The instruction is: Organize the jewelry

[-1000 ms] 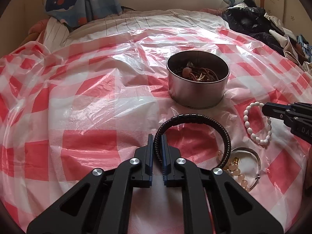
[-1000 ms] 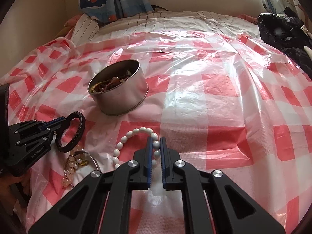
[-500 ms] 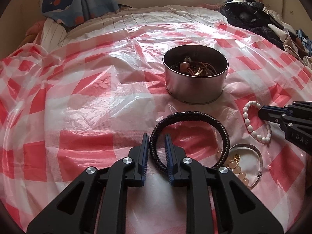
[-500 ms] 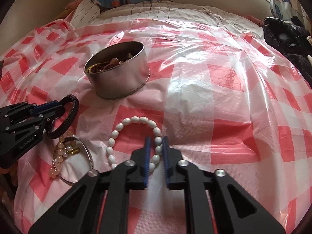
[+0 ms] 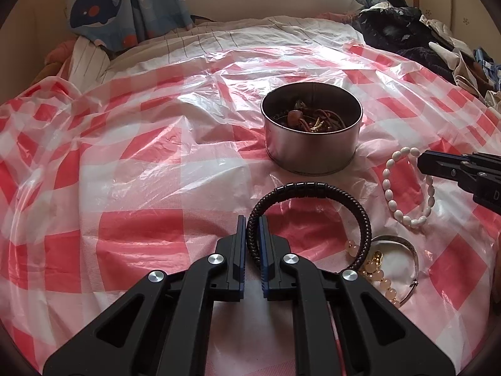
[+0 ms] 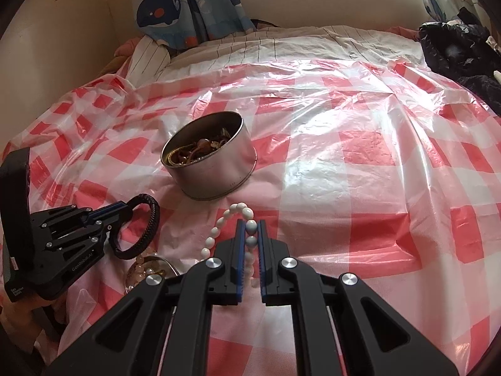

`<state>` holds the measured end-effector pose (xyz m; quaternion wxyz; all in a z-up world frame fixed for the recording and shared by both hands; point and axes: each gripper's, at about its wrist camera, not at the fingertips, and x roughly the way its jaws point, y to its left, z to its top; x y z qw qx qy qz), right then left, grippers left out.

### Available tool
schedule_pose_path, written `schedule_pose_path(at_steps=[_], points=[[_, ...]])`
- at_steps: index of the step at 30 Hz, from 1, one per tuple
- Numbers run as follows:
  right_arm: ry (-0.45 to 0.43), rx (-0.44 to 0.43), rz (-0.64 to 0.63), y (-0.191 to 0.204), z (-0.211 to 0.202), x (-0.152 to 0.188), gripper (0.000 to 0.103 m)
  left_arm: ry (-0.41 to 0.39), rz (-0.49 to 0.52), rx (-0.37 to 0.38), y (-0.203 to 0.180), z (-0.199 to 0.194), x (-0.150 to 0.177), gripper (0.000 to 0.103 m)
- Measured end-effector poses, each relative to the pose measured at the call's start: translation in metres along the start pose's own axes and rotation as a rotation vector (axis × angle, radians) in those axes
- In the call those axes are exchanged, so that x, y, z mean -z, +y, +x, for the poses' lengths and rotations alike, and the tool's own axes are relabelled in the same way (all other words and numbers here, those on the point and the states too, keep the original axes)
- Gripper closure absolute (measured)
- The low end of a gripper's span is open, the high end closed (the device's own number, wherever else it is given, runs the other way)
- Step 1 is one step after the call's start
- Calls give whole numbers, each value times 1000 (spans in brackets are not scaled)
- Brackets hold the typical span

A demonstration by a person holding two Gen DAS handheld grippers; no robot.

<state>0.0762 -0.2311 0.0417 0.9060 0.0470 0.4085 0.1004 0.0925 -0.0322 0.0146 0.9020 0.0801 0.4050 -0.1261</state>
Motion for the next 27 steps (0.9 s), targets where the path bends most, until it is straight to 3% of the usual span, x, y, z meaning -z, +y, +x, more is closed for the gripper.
schedule_pose_path(at_steps=[19, 24, 25, 27], points=[[-54, -18, 9, -1, -10, -4, 95, 2, 0, -3, 0, 0, 0, 96], [4, 24, 10, -4, 2, -3, 95, 15, -4, -6, 2, 2, -1, 96], [15, 41, 14, -6, 4, -2, 94, 17, -5, -6, 2, 3, -1, 95], [36, 64, 17, -8, 8, -1, 82, 20, -6, -8, 2, 4, -1, 95]])
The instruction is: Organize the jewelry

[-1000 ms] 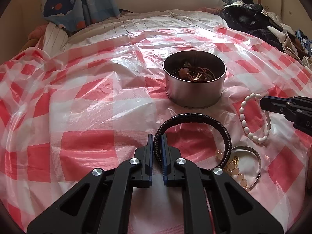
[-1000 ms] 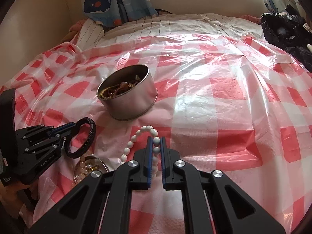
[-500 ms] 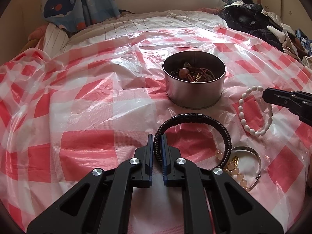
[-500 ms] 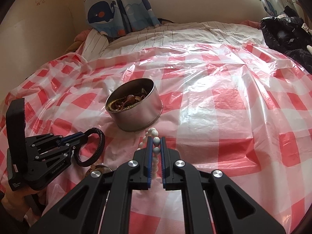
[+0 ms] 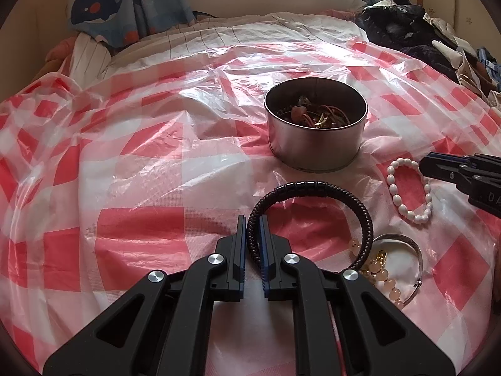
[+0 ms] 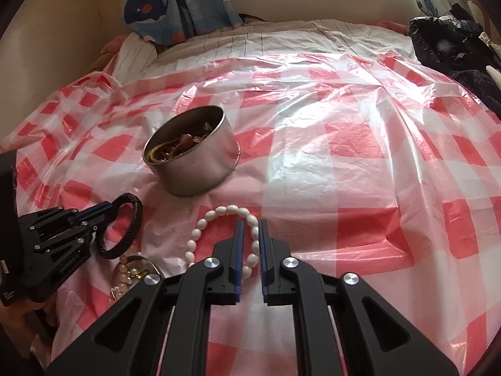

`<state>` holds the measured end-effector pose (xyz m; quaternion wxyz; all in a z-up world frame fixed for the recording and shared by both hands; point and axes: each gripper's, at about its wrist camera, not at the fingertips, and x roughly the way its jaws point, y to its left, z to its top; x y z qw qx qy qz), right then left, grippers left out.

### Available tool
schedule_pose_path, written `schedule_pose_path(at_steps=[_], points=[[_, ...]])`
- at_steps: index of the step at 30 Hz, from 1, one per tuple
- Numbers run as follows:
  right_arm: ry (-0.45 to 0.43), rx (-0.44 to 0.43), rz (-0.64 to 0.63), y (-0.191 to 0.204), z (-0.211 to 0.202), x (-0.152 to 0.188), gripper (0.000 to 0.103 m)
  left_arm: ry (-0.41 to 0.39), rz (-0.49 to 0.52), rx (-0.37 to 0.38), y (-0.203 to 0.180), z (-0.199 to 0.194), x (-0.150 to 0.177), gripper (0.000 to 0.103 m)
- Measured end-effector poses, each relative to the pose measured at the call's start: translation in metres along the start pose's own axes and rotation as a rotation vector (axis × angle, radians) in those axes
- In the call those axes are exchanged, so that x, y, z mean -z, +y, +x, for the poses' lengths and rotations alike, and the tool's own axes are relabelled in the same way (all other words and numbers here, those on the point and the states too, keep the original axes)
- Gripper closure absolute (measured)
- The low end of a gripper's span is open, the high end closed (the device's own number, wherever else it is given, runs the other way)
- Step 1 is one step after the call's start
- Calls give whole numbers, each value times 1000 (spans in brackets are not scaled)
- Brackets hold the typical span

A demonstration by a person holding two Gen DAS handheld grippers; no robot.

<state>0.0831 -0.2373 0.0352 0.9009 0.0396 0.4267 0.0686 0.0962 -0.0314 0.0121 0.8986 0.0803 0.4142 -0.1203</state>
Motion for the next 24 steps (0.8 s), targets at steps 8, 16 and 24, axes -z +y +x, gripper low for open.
schedule_pose_path(at_steps=[8, 16, 24], points=[[62, 83, -52, 5, 13, 7, 68, 15, 0, 1, 0, 4, 0, 94], [69, 54, -86, 13, 13, 11, 94, 25, 14, -4, -3, 6, 1, 92], [-14, -27, -57, 17, -3, 5, 94, 26, 16, -4, -4, 6, 1, 91]])
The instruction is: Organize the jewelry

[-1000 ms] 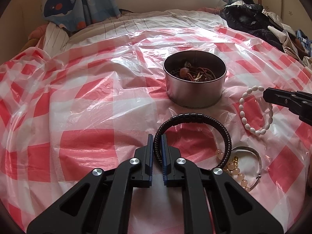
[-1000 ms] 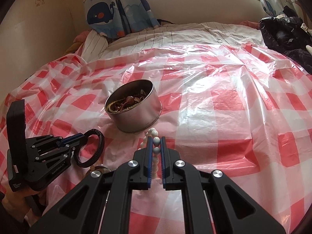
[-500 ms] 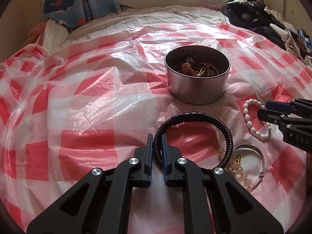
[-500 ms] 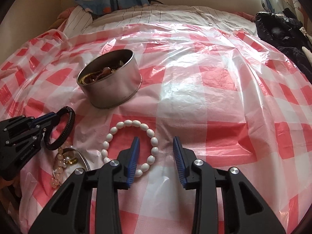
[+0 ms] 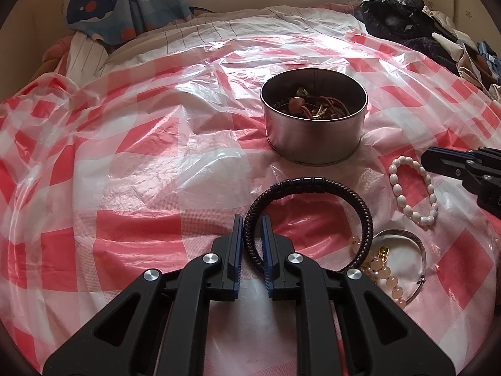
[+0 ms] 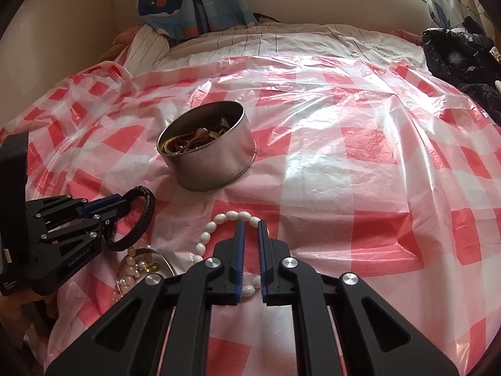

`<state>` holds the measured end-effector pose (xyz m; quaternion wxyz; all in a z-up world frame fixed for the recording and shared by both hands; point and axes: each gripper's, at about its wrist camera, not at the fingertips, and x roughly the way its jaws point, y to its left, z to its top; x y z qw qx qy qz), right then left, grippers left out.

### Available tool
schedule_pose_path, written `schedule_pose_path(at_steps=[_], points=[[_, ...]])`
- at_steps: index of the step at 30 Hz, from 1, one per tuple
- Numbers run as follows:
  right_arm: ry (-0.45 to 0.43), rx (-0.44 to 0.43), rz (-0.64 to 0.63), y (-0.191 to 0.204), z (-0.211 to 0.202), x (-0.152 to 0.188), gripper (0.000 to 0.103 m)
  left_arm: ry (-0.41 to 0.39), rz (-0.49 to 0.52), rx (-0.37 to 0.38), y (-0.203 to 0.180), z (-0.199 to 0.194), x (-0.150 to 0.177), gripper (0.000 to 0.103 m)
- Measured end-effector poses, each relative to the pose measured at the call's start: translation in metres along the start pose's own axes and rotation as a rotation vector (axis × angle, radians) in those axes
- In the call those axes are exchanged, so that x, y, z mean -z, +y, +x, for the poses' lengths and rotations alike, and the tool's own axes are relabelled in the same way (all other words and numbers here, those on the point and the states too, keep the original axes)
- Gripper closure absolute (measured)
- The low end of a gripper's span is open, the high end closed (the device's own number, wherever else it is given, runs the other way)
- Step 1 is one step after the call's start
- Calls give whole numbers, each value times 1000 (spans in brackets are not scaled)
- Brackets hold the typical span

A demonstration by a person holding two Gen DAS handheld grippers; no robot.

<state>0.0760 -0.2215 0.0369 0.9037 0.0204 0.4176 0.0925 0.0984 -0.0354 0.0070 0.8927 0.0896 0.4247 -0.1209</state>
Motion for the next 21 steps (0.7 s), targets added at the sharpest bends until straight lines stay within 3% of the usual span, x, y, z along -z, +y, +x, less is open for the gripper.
schedule_pose_path(at_steps=[6, 11, 12, 14, 15, 19, 21], points=[[-69, -43, 22, -2, -13, -5, 95, 0, 0, 0, 0, 0, 0, 91], [-53, -19, 23, -3, -10, -6, 95, 0, 0, 0, 0, 0, 0, 91], [-40, 4, 18, -4, -8, -6, 92, 0, -1, 1, 0, 0, 0, 91], [-17, 41, 16, -6, -3, -5, 63, 0, 0, 1, 0, 0, 0, 91], [-8, 53, 13, -6, -1, -4, 61, 0, 0, 0, 0, 0, 0, 91], [74, 108, -7, -7, 16, 3, 62, 0, 0, 1, 0, 0, 0, 91], [88, 120, -24, -6, 20, 6, 77, -5, 0, 2, 0, -1, 0, 91]])
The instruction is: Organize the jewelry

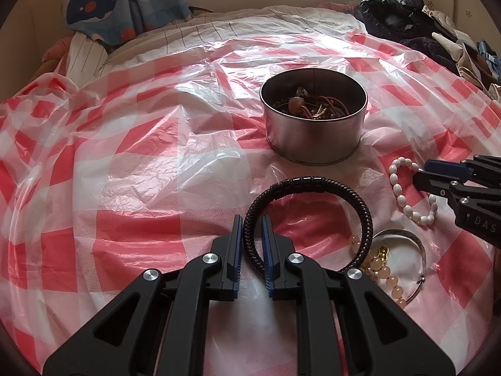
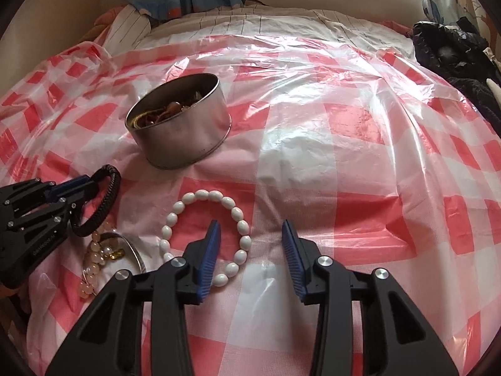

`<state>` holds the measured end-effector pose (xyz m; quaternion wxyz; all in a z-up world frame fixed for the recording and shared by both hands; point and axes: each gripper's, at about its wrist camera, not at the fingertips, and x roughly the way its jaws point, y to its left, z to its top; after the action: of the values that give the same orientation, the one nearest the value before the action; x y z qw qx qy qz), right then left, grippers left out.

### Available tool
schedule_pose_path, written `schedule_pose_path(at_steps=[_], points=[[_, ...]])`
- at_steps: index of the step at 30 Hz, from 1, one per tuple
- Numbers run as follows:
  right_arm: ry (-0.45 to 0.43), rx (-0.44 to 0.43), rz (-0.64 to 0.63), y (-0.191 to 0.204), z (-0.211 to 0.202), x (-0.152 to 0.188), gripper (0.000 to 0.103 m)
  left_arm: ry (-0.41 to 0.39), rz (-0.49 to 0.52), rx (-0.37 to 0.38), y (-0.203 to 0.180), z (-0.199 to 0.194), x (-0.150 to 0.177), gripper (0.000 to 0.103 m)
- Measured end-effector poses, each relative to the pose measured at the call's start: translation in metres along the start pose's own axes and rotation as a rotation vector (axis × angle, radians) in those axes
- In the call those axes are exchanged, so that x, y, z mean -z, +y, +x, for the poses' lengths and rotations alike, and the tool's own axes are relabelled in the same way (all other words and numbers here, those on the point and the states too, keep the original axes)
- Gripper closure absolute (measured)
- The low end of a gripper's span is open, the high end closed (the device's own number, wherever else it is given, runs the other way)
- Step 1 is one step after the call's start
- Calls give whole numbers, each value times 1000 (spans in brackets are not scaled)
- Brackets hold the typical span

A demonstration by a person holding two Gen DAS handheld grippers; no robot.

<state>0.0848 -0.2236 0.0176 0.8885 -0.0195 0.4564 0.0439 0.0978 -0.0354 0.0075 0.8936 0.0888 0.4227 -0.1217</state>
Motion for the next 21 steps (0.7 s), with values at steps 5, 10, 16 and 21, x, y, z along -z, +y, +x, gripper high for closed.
schedule_pose_path(at_steps=[5, 10, 16, 21], points=[[-21, -74, 24, -1, -6, 2, 95, -19, -4, 17, 0, -3, 0, 96], [-120, -191, 78, -6, -27, -5, 95, -32, -18, 27, 3, -7, 0, 96], [-151, -238, 106, -10, -34, -9, 95, -46, -42, 24, 7, -11, -3, 96], [-203, -253, 102, -9, -44, -12, 95, -51, -38, 20, 6, -13, -3, 96]])
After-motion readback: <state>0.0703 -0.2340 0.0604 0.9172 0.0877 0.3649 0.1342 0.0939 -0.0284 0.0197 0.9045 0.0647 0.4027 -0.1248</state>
